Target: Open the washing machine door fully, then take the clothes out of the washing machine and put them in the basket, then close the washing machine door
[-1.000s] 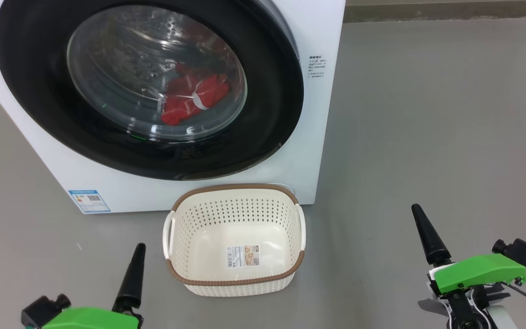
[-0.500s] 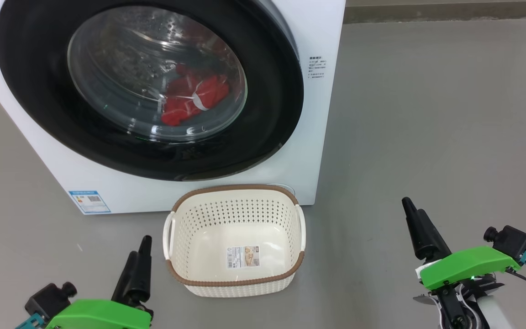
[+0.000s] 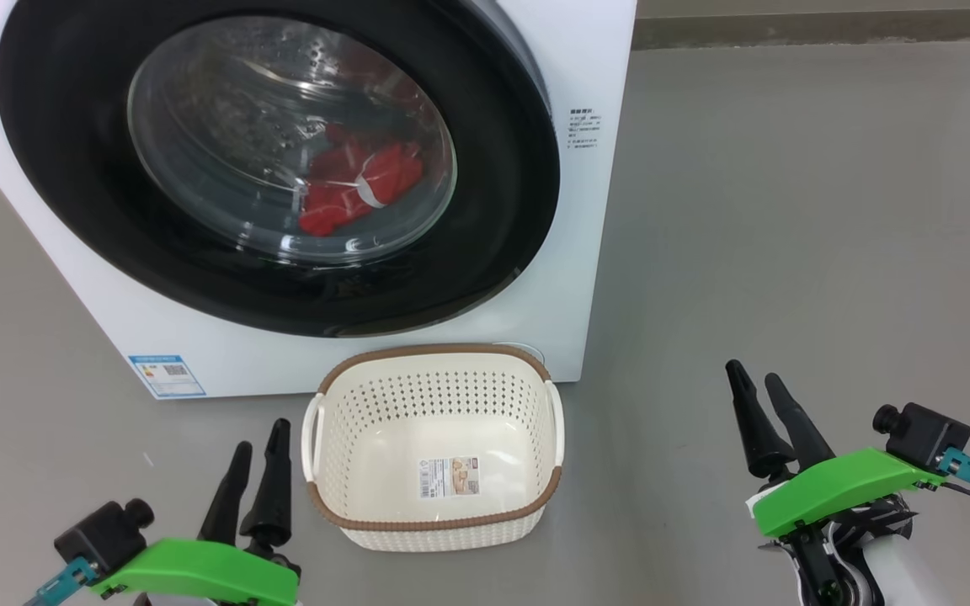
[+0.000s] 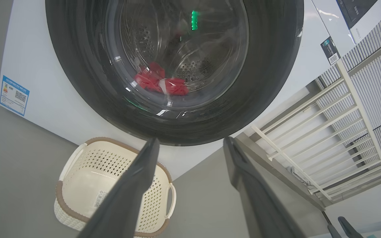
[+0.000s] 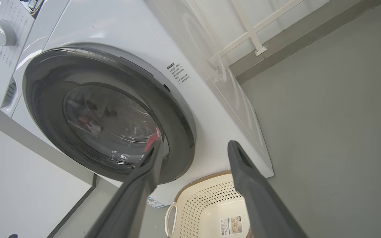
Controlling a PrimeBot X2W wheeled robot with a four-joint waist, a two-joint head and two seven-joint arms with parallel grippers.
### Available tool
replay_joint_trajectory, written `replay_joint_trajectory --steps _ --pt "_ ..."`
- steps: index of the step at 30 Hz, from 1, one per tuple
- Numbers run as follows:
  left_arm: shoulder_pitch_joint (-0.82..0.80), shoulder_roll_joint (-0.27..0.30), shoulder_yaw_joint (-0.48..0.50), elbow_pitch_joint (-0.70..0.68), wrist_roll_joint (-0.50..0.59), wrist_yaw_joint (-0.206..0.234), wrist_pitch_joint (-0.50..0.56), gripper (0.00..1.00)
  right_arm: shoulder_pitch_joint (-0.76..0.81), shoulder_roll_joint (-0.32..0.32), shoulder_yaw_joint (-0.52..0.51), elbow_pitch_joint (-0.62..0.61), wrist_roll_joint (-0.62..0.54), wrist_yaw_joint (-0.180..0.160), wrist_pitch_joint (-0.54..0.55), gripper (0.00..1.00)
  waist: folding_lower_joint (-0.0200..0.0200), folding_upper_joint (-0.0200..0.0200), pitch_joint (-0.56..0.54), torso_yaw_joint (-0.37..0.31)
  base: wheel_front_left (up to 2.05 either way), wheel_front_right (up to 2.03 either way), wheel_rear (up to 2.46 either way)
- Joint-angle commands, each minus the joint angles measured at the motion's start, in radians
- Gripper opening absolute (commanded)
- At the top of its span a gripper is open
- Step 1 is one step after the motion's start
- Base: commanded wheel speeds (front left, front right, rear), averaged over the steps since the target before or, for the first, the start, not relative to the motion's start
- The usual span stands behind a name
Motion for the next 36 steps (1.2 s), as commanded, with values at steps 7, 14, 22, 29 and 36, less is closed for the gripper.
replay_joint_trajectory --steps 7,14,22,29,36 --pt "-0.049 0.016 0.011 -0.037 0.122 0.017 -0.034 1.0 -0.067 -0.009 0.012 -0.022 -0.135 0.0 -0.031 1.0 0.0 -0.0001 -0.006 0.004 0.0 0.0 0.0" --pt "-0.052 0.017 0.003 -0.047 0.228 0.033 -0.054 1.0 -0.075 -0.01 0.01 -0.03 -0.24 0.0 -0.051 1.0 0.0 -0.0001 -0.01 0.005 0.0 0.0 0.0" --pt "-0.067 0.018 -0.015 -0.037 0.358 0.045 -0.077 1.0 -0.095 -0.011 0.017 -0.043 -0.367 0.0 -0.073 1.0 0.0 -0.0001 -0.007 0.001 0.0 0.0 0.0" --pt "-0.084 0.019 -0.02 -0.028 0.457 0.056 -0.097 1.0 -0.11 -0.011 0.031 -0.039 -0.47 0.0 -0.093 1.0 0.0 -0.0001 -0.004 -0.003 0.0 0.0 0.0" --pt "-0.097 0.02 -0.027 -0.021 0.531 0.063 -0.114 1.0 -0.128 -0.012 0.046 -0.034 -0.537 0.001 -0.11 1.0 0.0 -0.0001 -0.002 -0.004 0.0 0.0 0.0"
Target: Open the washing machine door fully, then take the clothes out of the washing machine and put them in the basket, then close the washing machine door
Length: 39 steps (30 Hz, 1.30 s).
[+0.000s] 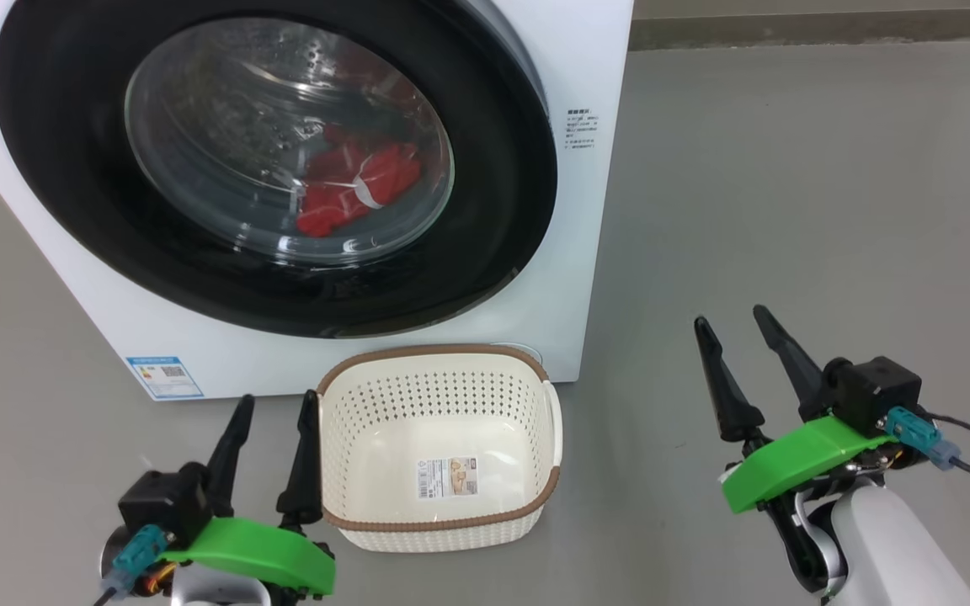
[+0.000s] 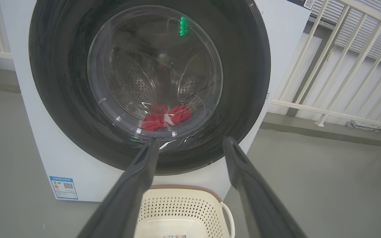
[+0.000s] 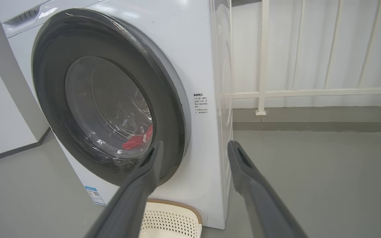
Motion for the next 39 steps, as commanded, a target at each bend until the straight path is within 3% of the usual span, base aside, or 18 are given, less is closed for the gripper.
replay_joint_trajectory --steps 1,17,39 --pt "-0.047 0.016 0.021 -0.019 0.031 0.011 -0.017 1.0 -0.054 -0.005 0.022 -0.027 -0.035 0.001 -0.015 1.0 0.0 -0.0001 0.001 0.0 0.0 0.0 0.0" --pt "-0.076 0.018 0.014 -0.019 0.202 0.03 -0.061 1.0 -0.097 -0.007 0.029 0.002 -0.17 0.001 -0.058 1.0 -0.0001 -0.0001 -0.001 0.003 0.0 0.0 0.0" --pt "-0.073 0.018 0.016 -0.026 0.185 0.035 -0.061 1.0 -0.101 -0.007 0.029 0.016 -0.159 0.001 -0.058 1.0 -0.0001 -0.0001 0.014 0.011 0.0 0.0 0.0"
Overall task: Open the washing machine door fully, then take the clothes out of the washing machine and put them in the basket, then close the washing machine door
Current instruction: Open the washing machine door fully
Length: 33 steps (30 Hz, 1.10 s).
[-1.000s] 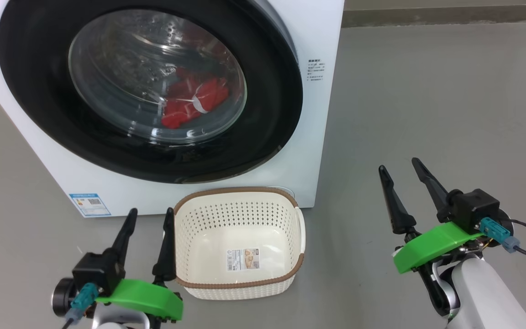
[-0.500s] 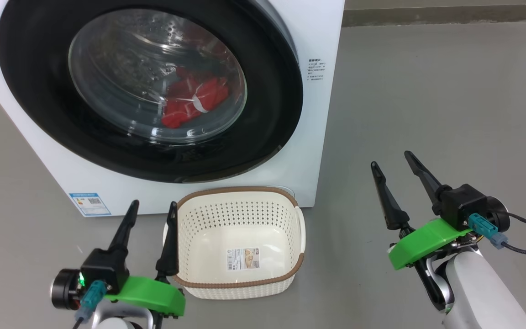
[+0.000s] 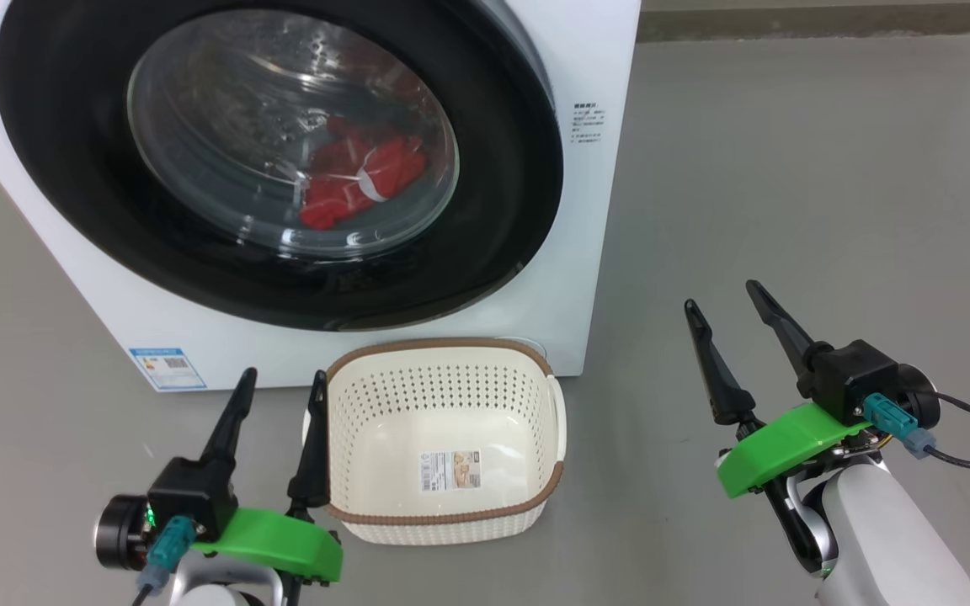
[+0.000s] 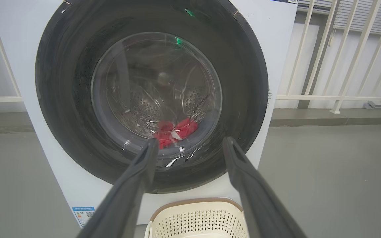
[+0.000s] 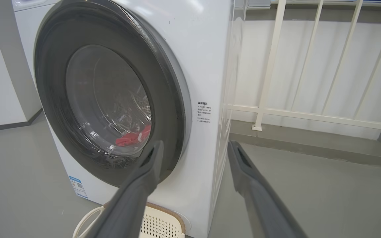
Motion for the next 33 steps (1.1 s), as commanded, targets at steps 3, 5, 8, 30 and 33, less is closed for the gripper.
replay_joint_trajectory --steps 3,5,8,30,33 --pt "-0.043 0.017 0.025 -0.033 -0.01 0.008 -0.012 1.0 -0.041 0.001 0.013 -0.025 -0.004 0.001 -0.009 0.44 0.0 0.0 0.018 0.011 0.0 0.0 0.0" --pt "-0.048 0.017 0.02 -0.039 -0.018 0.009 -0.012 1.0 -0.046 0.001 0.008 -0.023 -0.007 0.001 -0.009 0.14 0.0 0.0 0.029 0.017 0.0 0.0 0.0" --pt "-0.054 0.017 0.013 -0.05 -0.027 0.011 -0.012 1.0 -0.058 0.001 0.001 -0.025 -0.003 0.001 -0.009 0.0 0.0 0.0 0.049 0.026 0.0 0.0 0.0" --pt "-0.118 0.017 -0.044 -0.216 -0.037 0.045 -0.012 1.0 -0.315 0.001 -0.025 0.066 0.56 0.001 -0.009 0.0 0.0 0.0 0.248 0.083 0.0 0.0 0.0" --pt "-0.132 0.017 -0.045 -0.249 -0.044 0.05 -0.012 1.0 -0.374 0.001 -0.01 0.085 0.683 0.001 0.018 0.0 0.0 0.0 0.285 0.089 0.0 0.0 0.0"
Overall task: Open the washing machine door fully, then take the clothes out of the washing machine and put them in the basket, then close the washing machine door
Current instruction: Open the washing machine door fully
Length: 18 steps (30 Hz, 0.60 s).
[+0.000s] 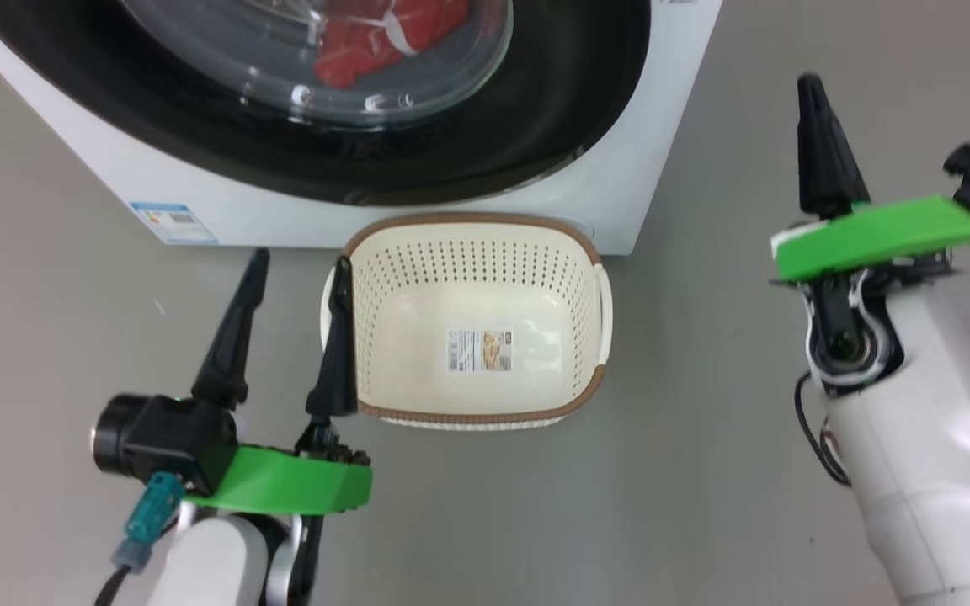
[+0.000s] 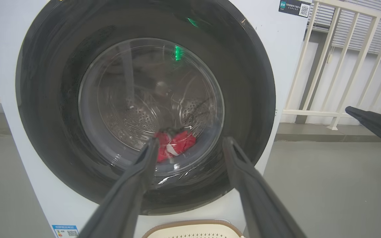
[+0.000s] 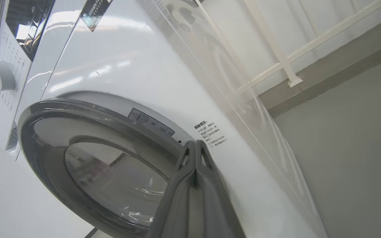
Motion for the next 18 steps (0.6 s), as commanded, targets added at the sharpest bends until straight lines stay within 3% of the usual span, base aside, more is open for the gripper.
replay_joint_trajectory --steps 1,6,18 --pt "-0.039 0.017 0.028 -0.054 -0.007 0.016 -0.008 1.0 -0.062 0.006 0.025 -0.022 0.088 0.001 0.031 0.0 0.0 -0.0001 0.055 0.016 0.0 0.0 0.0" --pt "-0.065 0.017 0.023 -0.097 -0.009 0.02 -0.008 1.0 -0.15 -0.025 0.031 -0.023 0.27 0.001 0.125 0.0 0.0 -0.0001 0.119 0.03 0.0 0.0 0.0" --pt "-0.102 0.017 0.01 -0.118 -0.005 0.02 -0.008 1.0 -0.292 -0.092 0.052 -0.017 0.505 0.001 0.343 0.0 0.0 -0.0001 0.208 0.064 0.0 0.0 0.0"
